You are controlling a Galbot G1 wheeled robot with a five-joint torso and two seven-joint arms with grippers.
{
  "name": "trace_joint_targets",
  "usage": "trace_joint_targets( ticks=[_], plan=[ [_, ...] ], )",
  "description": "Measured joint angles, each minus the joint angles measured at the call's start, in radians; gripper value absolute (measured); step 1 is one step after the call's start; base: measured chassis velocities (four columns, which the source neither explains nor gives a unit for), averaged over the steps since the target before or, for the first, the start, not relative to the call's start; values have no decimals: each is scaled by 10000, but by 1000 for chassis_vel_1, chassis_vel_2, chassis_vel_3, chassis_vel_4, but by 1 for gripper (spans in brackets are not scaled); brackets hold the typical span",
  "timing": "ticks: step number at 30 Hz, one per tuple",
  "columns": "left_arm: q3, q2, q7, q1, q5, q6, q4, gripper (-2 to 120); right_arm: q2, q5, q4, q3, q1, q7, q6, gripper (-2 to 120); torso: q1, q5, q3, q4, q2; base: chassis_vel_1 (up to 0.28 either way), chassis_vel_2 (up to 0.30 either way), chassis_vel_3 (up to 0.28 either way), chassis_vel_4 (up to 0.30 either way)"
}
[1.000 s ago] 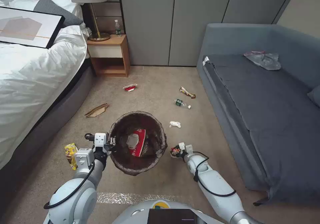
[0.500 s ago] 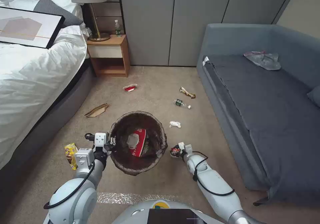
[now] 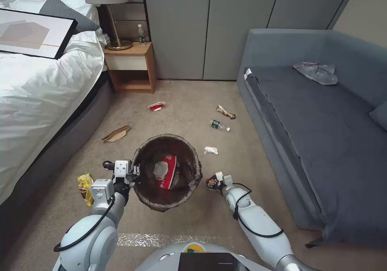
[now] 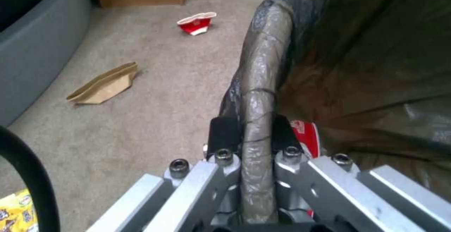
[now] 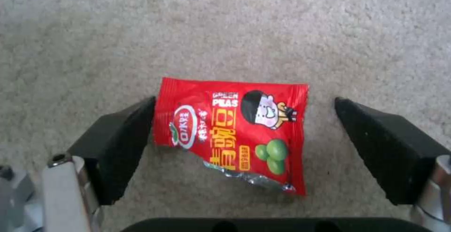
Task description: Pick up the trash bin, then pick up the garbage from the floor and place it into the trash bin.
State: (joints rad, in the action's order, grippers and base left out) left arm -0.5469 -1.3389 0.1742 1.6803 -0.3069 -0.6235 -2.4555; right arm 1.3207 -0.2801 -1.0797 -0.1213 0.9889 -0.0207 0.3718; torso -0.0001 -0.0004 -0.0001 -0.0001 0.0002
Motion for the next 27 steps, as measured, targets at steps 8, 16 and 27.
trace_joint_targets(
  ticks=[8, 16, 27],
  plan=[
    [1, 22, 1, -38, -32, 6, 29, 2, -9, 6, -151, 5, 117, 35, -8, 75, 0, 1, 1, 1, 0, 0, 0, 0, 0],
    [0, 37, 5, -90, -55, 15, 92, 2, 7, 11, -237, 20, 181, 69, -10, 63, 0, 6, 1, 3, -1, 0, 0, 0, 0],
    [8, 29, 7, -121, -60, 28, 154, 2, 33, 43, -277, 57, 209, 122, -11, 39, 0, 6, 1, 4, -1, 0, 0, 0, 0]
  ],
)
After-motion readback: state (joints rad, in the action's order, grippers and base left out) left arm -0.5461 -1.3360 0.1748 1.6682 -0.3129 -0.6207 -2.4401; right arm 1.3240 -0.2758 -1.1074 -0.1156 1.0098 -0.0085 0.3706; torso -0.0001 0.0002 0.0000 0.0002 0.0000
